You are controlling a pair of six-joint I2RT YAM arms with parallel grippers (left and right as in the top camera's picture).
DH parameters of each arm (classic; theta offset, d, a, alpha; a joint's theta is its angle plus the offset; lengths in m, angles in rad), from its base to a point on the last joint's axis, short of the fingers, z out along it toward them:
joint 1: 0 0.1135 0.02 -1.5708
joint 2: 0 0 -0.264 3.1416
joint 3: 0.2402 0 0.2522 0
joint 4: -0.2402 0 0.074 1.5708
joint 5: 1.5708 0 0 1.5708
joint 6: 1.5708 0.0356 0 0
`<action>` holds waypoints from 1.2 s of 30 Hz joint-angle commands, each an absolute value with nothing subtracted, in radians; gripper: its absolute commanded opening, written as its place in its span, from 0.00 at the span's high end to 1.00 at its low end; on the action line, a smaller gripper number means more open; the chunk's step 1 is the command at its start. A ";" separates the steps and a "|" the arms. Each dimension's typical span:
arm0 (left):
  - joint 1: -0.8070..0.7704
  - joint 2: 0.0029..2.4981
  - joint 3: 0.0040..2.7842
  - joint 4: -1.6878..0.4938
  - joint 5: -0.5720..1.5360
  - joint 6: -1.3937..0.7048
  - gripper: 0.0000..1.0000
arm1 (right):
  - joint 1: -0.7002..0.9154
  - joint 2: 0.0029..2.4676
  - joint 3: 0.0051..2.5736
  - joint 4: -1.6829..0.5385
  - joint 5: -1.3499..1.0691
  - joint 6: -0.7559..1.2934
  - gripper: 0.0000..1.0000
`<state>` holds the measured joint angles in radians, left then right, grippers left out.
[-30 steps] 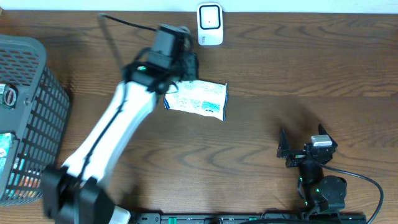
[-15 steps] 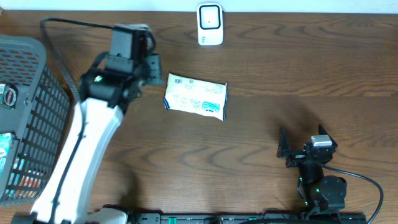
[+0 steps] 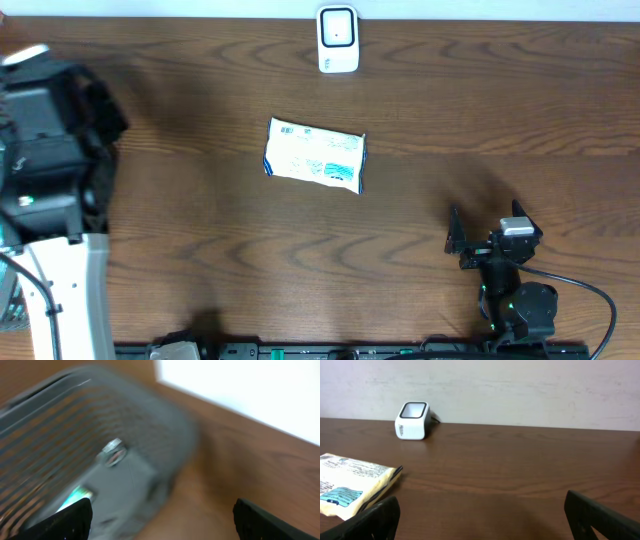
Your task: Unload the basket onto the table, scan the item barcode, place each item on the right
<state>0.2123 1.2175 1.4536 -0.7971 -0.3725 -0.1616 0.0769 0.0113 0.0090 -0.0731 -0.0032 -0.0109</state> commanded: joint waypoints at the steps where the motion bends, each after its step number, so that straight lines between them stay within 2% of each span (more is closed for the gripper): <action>1: 0.318 1.217 1.465 -0.828 -0.400 -0.295 0.11 | 0.076 0.007 0.006 -0.075 -0.002 -0.001 0.01; 5: 0.430 1.222 1.463 -0.864 -0.369 -0.380 0.10 | 0.076 0.007 0.006 -0.075 -0.002 -0.001 0.01; 12: 0.575 1.223 1.463 -0.870 -0.269 -0.380 0.09 | 0.076 0.007 0.006 -0.075 -0.002 -0.001 0.01; 19: 0.711 1.253 1.459 -0.886 -0.266 -0.415 0.09 | 0.076 0.007 0.006 -0.075 -0.002 -0.001 0.01; 27: 0.793 1.361 1.436 -0.894 -0.266 -0.420 0.09 | 0.076 0.007 0.006 -0.075 -0.002 -0.001 0.01; 36: 0.857 1.511 1.436 -0.928 -0.266 -0.522 0.09 | 0.076 0.007 0.006 -0.075 -0.002 -0.001 0.01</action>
